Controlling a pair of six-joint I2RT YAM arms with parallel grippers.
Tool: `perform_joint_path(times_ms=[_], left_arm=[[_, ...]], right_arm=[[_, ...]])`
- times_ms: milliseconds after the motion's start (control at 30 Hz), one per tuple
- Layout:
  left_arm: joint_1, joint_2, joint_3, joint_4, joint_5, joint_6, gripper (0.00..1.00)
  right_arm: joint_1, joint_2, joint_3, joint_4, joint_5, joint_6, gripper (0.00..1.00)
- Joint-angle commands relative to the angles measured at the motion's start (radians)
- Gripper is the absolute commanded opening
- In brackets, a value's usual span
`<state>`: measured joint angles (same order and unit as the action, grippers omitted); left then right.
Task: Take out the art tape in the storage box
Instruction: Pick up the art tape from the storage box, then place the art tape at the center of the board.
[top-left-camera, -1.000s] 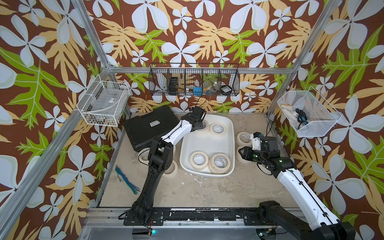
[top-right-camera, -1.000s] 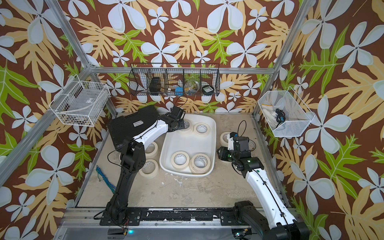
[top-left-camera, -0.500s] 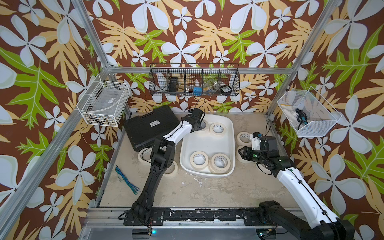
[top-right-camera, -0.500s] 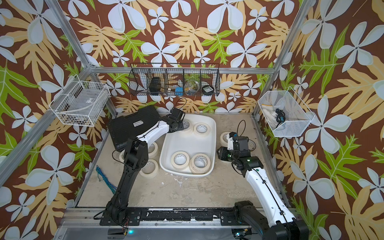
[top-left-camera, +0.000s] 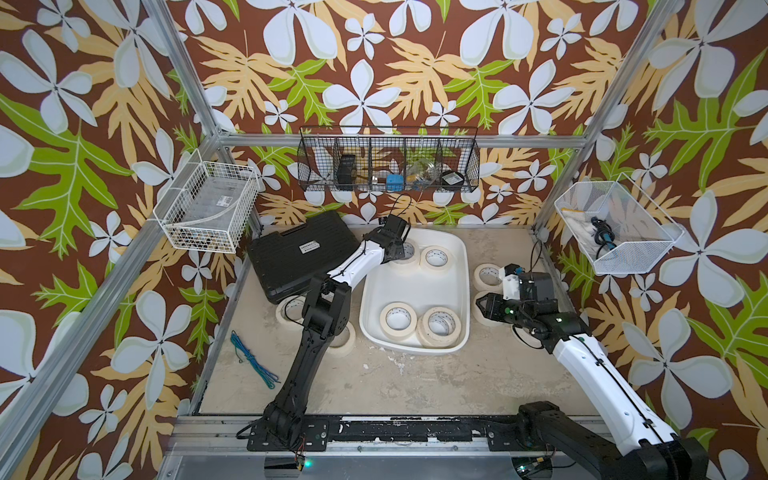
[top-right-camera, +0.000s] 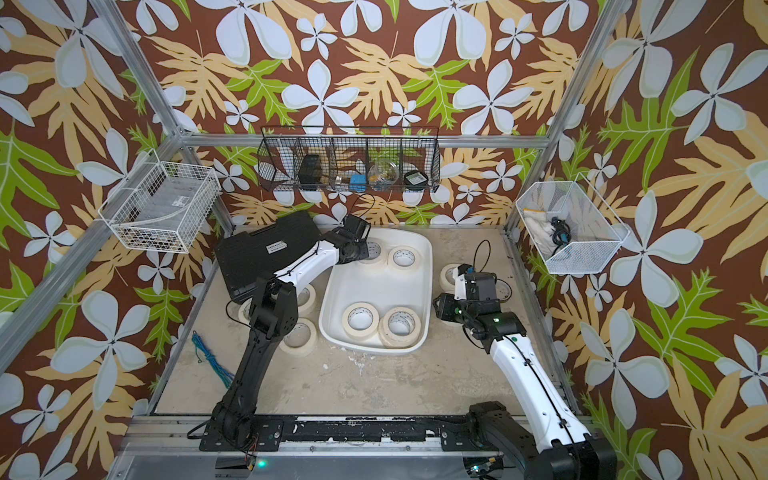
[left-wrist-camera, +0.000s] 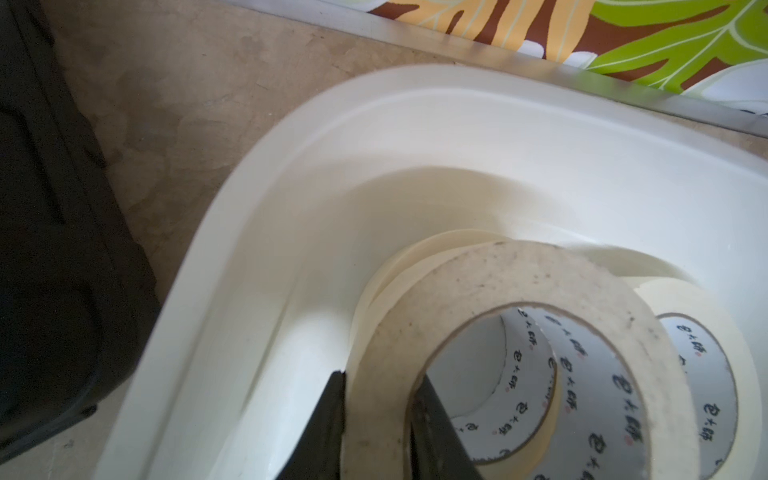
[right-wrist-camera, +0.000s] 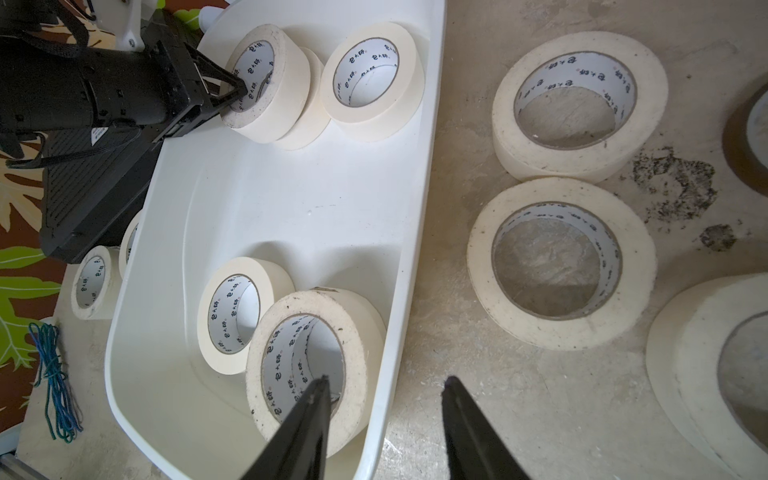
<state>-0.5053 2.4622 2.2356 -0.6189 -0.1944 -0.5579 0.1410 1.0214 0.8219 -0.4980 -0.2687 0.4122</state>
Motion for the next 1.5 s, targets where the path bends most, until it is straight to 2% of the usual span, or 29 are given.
perform_joint_path(times_ms=[0,167,333,600,700,900,1067,1167,1300,1467], left_arm=[[-0.003,-0.083,-0.023,0.002,0.018,0.015,0.22],[-0.004,-0.219,-0.110,-0.003,0.018,0.032,0.20],[-0.003,-0.400,-0.274,-0.002,-0.006,0.039,0.19],[0.011,-0.750,-0.675,0.007,-0.034,-0.040,0.19],[0.019,-0.876,-0.803,0.009,-0.032,-0.070,0.16],[0.051,-1.113,-1.045,-0.005,-0.066,-0.170,0.16],[0.079,-1.257,-1.224,-0.021,-0.120,-0.259,0.16],[0.108,-1.316,-1.316,-0.023,-0.110,-0.293,0.16],[0.173,-1.392,-1.448,0.012,-0.040,-0.330,0.16],[0.211,-1.489,-1.574,0.022,-0.038,-0.404,0.16]], right_arm=[[0.000,0.002,0.007,0.013,-0.011,-0.007,0.47],[0.000,0.003,0.006,0.022,-0.019,-0.001,0.47],[0.001,0.006,0.006,0.029,-0.027,0.000,0.47],[0.004,0.026,0.005,0.048,-0.042,-0.001,0.46],[0.006,0.038,0.006,0.058,-0.050,-0.001,0.46],[0.010,0.064,0.017,0.076,-0.061,0.000,0.46],[0.013,0.076,0.028,0.081,-0.072,-0.001,0.46],[0.016,0.075,0.030,0.082,-0.073,-0.002,0.46],[0.019,0.074,0.024,0.084,-0.073,-0.001,0.46],[0.019,0.062,0.018,0.085,-0.064,-0.003,0.46]])
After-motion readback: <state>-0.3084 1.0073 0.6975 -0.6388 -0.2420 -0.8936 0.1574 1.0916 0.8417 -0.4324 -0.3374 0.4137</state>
